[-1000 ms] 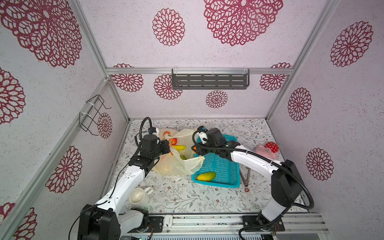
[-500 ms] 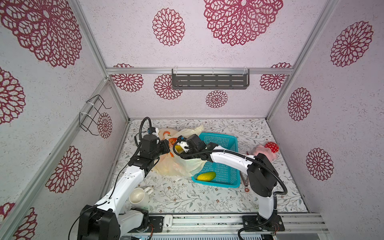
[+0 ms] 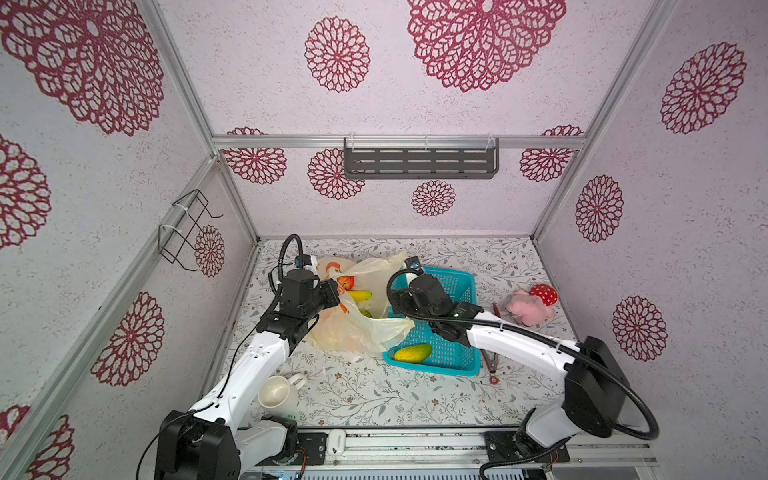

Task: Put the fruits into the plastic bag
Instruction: 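Carry the orange into the bag and open the right gripper, then lower the right gripper into the basket over the green mango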

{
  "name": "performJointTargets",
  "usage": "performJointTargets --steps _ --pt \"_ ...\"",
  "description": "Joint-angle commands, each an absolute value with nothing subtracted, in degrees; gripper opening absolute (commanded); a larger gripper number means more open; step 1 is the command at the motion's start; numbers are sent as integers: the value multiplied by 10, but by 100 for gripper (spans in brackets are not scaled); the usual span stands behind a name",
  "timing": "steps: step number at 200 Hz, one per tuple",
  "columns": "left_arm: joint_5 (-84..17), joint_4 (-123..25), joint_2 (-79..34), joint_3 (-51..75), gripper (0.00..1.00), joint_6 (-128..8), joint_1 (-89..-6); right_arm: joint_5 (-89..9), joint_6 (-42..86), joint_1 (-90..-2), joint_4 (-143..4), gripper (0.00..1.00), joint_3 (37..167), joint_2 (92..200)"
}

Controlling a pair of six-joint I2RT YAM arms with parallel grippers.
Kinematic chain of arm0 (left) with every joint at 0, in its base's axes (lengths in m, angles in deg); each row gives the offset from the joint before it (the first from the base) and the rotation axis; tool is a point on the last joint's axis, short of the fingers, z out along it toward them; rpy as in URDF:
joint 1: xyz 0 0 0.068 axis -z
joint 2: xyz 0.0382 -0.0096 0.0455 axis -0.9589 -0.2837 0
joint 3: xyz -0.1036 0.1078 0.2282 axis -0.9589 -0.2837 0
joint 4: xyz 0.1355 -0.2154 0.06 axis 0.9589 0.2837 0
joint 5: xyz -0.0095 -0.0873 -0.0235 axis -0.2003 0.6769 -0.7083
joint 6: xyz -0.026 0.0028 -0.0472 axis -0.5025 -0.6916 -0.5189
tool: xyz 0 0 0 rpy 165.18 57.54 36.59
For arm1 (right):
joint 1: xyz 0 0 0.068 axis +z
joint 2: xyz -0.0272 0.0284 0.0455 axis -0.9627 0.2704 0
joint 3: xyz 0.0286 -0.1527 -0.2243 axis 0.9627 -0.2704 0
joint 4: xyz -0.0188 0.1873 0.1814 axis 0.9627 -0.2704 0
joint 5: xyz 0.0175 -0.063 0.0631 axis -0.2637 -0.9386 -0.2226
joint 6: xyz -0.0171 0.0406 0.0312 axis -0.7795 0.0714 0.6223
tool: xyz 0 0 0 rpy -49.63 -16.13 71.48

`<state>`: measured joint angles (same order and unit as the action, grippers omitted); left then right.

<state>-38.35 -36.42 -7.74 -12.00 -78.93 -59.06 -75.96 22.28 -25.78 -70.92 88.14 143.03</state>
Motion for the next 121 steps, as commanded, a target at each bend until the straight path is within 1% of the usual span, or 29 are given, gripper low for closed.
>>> performJointTargets --steps 1,16,32,58,83,121 --pt "-391 -358 -80 -123 0 -793 -594 -817 306 -289 -668 98 826 1367" --pt "-394 -358 -73 -129 0 -793 -594 -763 332 -317 -689 99 790 1340" --pt "-400 -359 -69 -134 0 -788 -594 -692 329 -341 -728 98 764 1322" --pt "-403 -358 -70 -132 0 -780 -594 -564 264 -345 -787 95 743 1303" --pt "-400 -357 -78 -127 0 -777 -594 -449 236 -339 -850 94 741 1307" --pt "-398 -356 -81 -123 0 -777 -594 -381 223 -308 -909 92 761 1349"
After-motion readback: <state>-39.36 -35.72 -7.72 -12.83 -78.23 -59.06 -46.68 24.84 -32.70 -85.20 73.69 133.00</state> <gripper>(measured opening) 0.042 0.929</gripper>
